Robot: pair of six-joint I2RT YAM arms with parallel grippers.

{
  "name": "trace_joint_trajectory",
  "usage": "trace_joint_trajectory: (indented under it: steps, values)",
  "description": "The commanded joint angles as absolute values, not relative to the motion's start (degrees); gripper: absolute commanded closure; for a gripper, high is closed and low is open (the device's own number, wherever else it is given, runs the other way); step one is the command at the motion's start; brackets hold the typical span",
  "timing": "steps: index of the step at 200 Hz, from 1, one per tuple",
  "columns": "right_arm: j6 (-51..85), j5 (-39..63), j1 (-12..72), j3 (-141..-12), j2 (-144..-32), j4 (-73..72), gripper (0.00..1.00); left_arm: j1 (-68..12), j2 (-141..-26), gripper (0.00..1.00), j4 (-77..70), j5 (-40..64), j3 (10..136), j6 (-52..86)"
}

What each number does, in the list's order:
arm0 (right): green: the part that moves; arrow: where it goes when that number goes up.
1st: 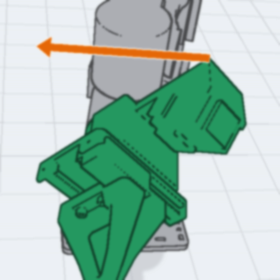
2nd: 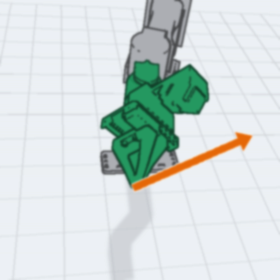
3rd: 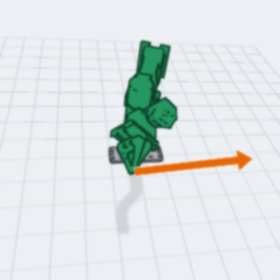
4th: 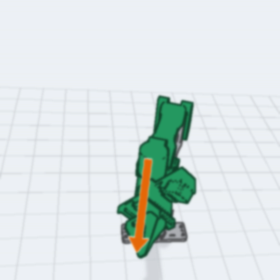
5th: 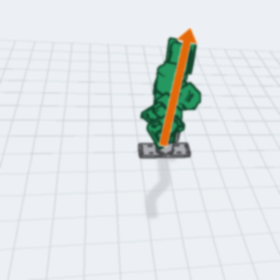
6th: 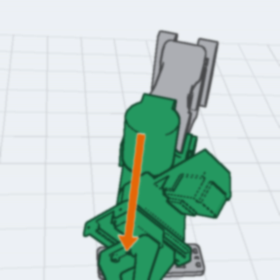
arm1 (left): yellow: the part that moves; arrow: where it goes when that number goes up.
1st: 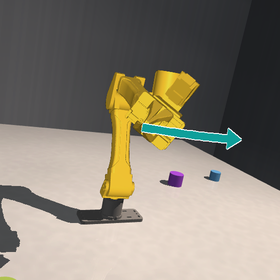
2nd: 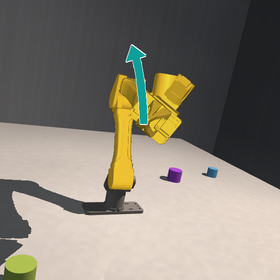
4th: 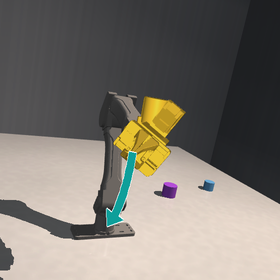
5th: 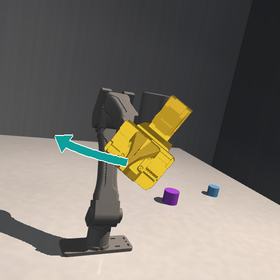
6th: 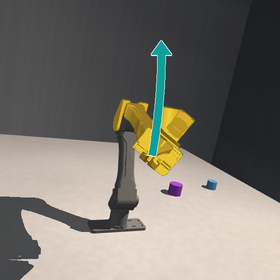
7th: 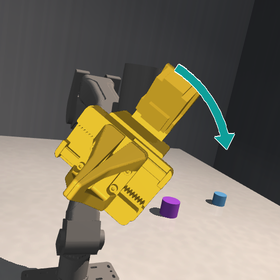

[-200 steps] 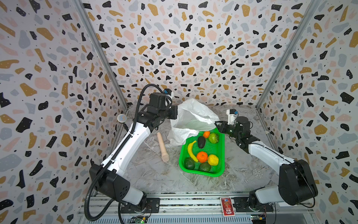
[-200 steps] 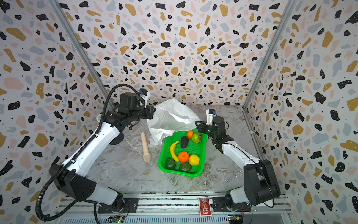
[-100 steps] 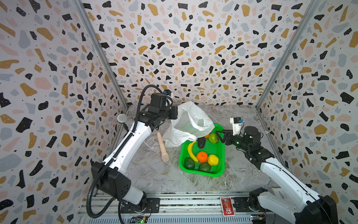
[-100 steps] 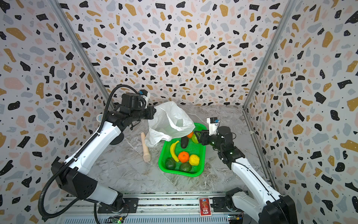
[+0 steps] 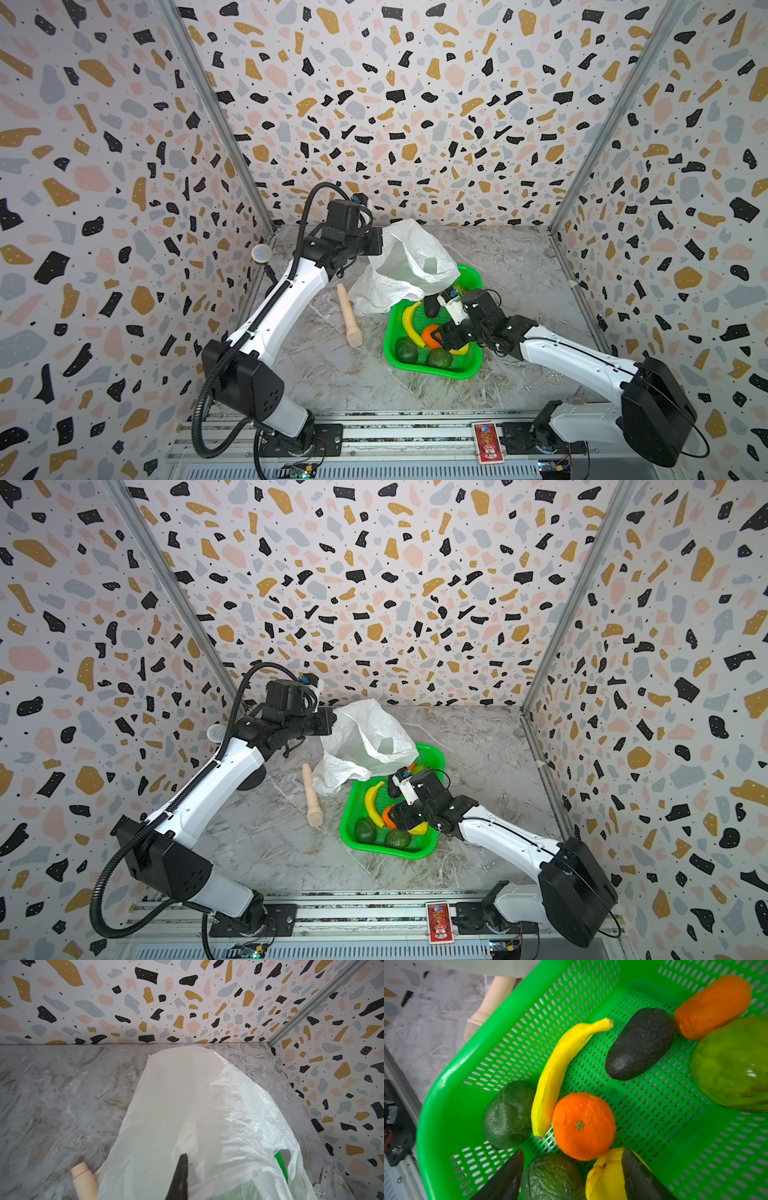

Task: Place the fruits into the plastic bag
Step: Pick up the fruit from the bin.

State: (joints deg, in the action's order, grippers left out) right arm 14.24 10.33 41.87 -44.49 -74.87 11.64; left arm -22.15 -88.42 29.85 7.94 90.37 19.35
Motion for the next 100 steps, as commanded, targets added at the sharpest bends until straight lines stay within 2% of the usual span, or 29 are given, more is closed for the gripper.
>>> trace_joint_trajectory:
  steps: [1,10,16,28,58,100]
  values:
    - [12.50,6.90,42.62,-47.87,-76.54,13.92,0.24,-21.75,-87.83,1.00,28.19,7.65,90.29,19.86]
    - [11.94,6.54,42.73,-48.45,-77.46,14.19,0.23,-21.71,-87.88,1.00,28.29,7.57,90.26,19.86]
    - [11.71,6.27,42.85,-48.91,-78.05,14.51,0.12,-21.74,-87.88,1.00,28.24,7.56,90.29,19.84]
    - [11.28,5.85,43.08,-49.60,-79.18,15.24,0.07,-21.77,-87.90,1.00,28.27,7.40,90.26,19.72]
    - [10.57,5.01,43.97,-50.87,-82.01,16.71,0.07,-21.74,-88.00,1.00,28.51,6.35,90.59,19.21]
    - [10.35,4.08,45.78,-51.89,-85.29,16.91,0.13,-21.67,-88.02,1.00,28.93,5.97,90.54,18.76]
